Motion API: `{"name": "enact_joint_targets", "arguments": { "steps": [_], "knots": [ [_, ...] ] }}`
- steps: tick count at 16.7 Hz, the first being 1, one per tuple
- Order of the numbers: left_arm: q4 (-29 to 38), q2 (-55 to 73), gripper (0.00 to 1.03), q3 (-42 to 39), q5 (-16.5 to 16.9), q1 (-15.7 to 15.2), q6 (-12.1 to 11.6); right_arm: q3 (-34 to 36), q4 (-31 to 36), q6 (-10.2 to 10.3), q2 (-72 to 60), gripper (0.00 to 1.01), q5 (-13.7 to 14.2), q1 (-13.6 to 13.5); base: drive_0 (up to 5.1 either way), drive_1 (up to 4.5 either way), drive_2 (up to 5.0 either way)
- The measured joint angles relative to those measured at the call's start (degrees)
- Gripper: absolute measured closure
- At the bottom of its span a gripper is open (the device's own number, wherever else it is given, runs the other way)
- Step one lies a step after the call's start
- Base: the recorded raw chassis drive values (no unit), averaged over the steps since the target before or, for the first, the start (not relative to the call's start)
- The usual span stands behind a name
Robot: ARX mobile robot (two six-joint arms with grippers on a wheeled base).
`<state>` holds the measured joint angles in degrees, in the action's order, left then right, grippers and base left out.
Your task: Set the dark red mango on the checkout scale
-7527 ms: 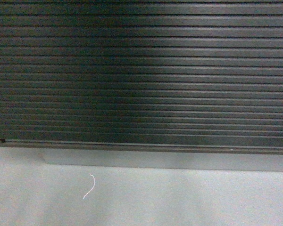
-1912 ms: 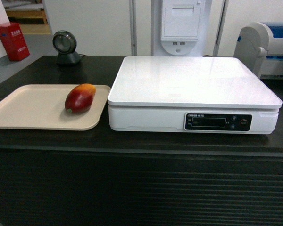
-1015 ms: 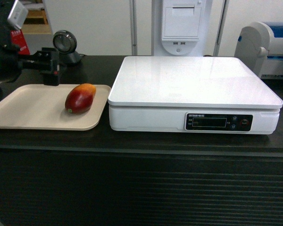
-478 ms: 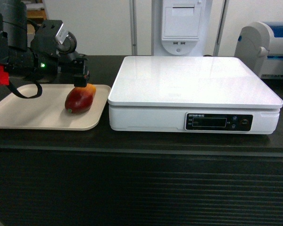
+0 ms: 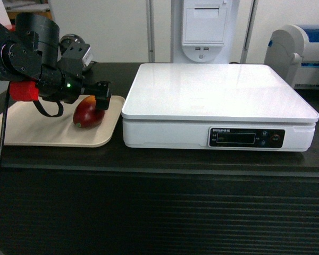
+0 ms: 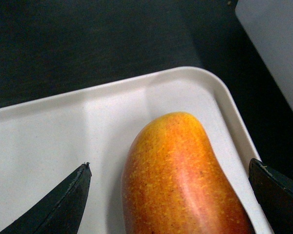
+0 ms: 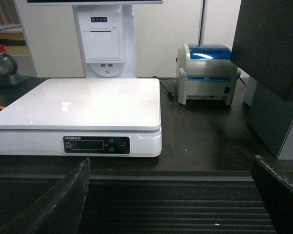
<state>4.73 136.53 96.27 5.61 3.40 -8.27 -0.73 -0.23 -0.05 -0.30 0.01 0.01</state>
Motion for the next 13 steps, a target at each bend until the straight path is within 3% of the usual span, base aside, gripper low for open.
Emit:
{"name": "enact_joint_targets", "arguments": {
  "steps": [7, 13],
  "knots": [
    [-4.74, 4.87, 0.05, 5.01, 0.00, -0.61, 0.74, 0.00, 0.02, 0.00, 0.00, 0.03, 0.00, 0.00, 0.0, 0.00, 0.0],
    [-4.24, 4.87, 0.23, 5.05, 0.24, -0.74, 0.74, 0.00, 0.00, 0.00, 0.00, 0.03, 0.00, 0.00, 0.0, 0.00, 0.0]
  ]
}}
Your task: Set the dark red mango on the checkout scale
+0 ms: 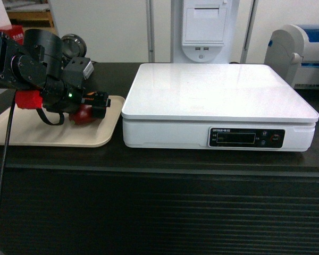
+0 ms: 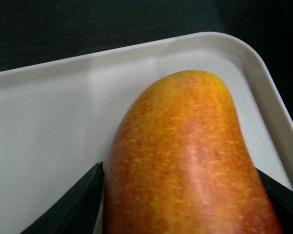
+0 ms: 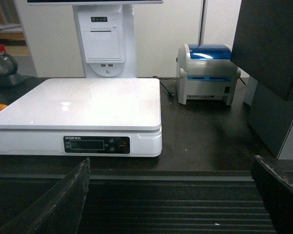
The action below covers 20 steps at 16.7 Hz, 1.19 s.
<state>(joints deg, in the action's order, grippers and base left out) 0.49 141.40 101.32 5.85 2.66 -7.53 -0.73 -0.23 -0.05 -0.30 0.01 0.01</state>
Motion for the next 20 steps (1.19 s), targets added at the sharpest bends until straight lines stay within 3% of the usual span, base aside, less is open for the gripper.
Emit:
{"name": "enact_joint_targets", "arguments": {
  "steps": [6, 8, 9, 10, 11, 12, 16, 20],
  "knots": [
    [1.36, 0.00, 0.36, -0.61, 0.39, -0.17, 0.00, 0.00, 0.02, 0.00, 0.00, 0.03, 0.00, 0.00, 0.0, 0.00, 0.0],
    [2.25, -0.74, 0.36, -1.92, 0.55, -0.39, 0.00, 0.00, 0.00, 0.00, 0.00, 0.03, 0.00, 0.00, 0.0, 0.00, 0.0],
    [6.58, -6.25, 0.36, -9.99, 1.25, -0.76, -0.02, 0.00, 0.02, 0.00, 0.00, 0.03, 0.00, 0.00, 0.0, 0.00, 0.0],
    [15.45, -21.09, 0.36, -24.92, 2.12, 0.11, -1.77, 0.00, 0.02, 0.00, 0.00, 0.03, 0.00, 0.00, 0.0, 0.00, 0.0],
    [22.67, -39.41, 0.36, -41.77, 3.65, 4.68, -2.43, 0.00, 0.00, 0.00, 0.00, 0.03, 0.00, 0.00, 0.0, 0.00, 0.0],
    [23.17, -48.19, 0.36, -50.69, 2.12, 10.12, -2.58, 0.00, 0.02, 0.00, 0.00, 0.03, 0.00, 0.00, 0.0, 0.00, 0.0],
    [23.12, -47.21, 0.36, -47.32, 1.55, 16.65, -2.58, 0.00, 0.00, 0.00, 0.00, 0.03, 0.00, 0.00, 0.0, 0.00, 0.0],
    [19.19, -35.63, 0.36, -32.89, 1.84, 22.86, -2.05, 0.00, 0.02, 0.00, 0.00, 0.03, 0.00, 0.00, 0.0, 0.00, 0.0]
  ]
}}
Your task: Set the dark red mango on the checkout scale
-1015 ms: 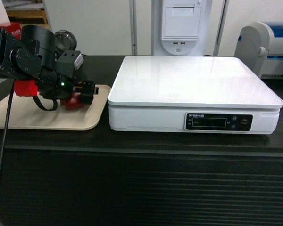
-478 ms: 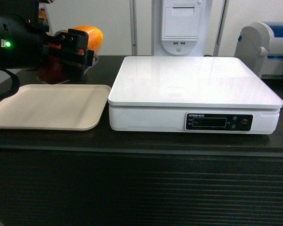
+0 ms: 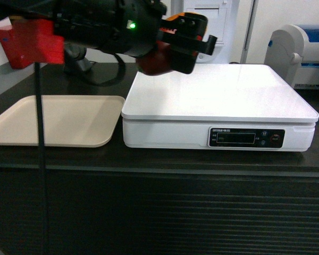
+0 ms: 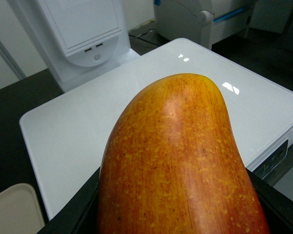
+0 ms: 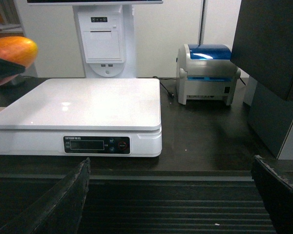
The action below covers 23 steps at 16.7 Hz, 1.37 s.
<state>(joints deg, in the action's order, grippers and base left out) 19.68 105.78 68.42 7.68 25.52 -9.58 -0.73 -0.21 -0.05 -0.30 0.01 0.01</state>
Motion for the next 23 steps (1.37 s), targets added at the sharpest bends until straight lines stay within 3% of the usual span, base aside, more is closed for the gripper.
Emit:
{"name": "enact_joint_targets", "arguments": {
  "steps": [5, 13, 19, 20, 23],
  "knots": [
    [-10.08, 15.85, 0.37, 20.31, -1.31, 2.78, -0.22, 0.00, 0.00, 0.00, 0.00, 0.03, 0.00, 0.00, 0.0, 0.00, 0.0],
    [-23.54, 33.90, 0.37, 46.88, -4.37, 2.80, -0.57, 0.00, -0.02, 0.00, 0.00, 0.03, 0.00, 0.00, 0.0, 0.00, 0.0],
    [-28.76, 39.47, 0.37, 55.52, -7.67, 2.89, -1.44, 0.00, -0.02, 0.00, 0.00, 0.03, 0.02, 0.00, 0.0, 0.00, 0.0],
    [-28.68, 39.82, 0.32, 55.95, -7.69, 2.95, -1.49, 0.00, -0.02, 0.00, 0.00, 0.03, 0.00, 0.00, 0.0, 0.00, 0.0],
    [-26.99, 39.89, 0.03, 55.84, -7.50, 3.28, -1.88, 0.00, -0.02, 0.00, 0.00, 0.03, 0.00, 0.00, 0.0, 0.00, 0.0]
  ]
}}
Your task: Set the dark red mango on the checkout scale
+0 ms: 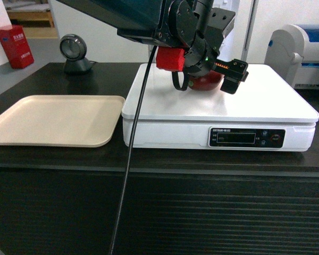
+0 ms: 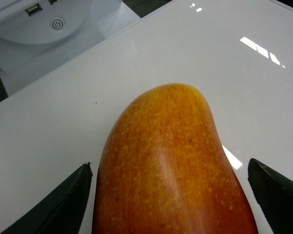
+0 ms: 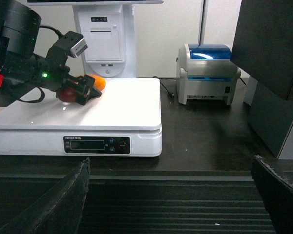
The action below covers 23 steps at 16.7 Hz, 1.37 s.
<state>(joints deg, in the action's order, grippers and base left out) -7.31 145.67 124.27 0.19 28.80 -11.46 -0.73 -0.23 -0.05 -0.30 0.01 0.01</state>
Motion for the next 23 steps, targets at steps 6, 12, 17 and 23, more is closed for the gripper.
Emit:
{"name": "enact_joint_targets", "arguments": {
  "steps": [6, 12, 17, 23],
  "knots": [
    [5.09, -3.87, 0.05, -6.58, 0.81, 0.26, -0.63, 0.00, 0.00, 0.00, 0.00, 0.03, 0.00, 0.00, 0.0, 0.00, 0.0],
    [17.70, -23.91, 0.05, -27.17, 1.01, 1.64, -0.63, 0.00, 0.02, 0.00, 0.00, 0.03, 0.00, 0.00, 0.0, 0.00, 0.0],
    [32.68, -48.48, 0.05, -55.21, 0.94, 0.50, 0.63, 0.00, 0.02, 0.00, 0.00, 0.03, 0.00, 0.00, 0.0, 0.00, 0.0],
    [33.51, -67.32, 0.05, -74.60, -0.31, -10.97, 3.56, 0.00, 0.00, 0.00, 0.00, 0.03, 0.00, 0.00, 0.0, 0.00, 0.0]
  ]
}}
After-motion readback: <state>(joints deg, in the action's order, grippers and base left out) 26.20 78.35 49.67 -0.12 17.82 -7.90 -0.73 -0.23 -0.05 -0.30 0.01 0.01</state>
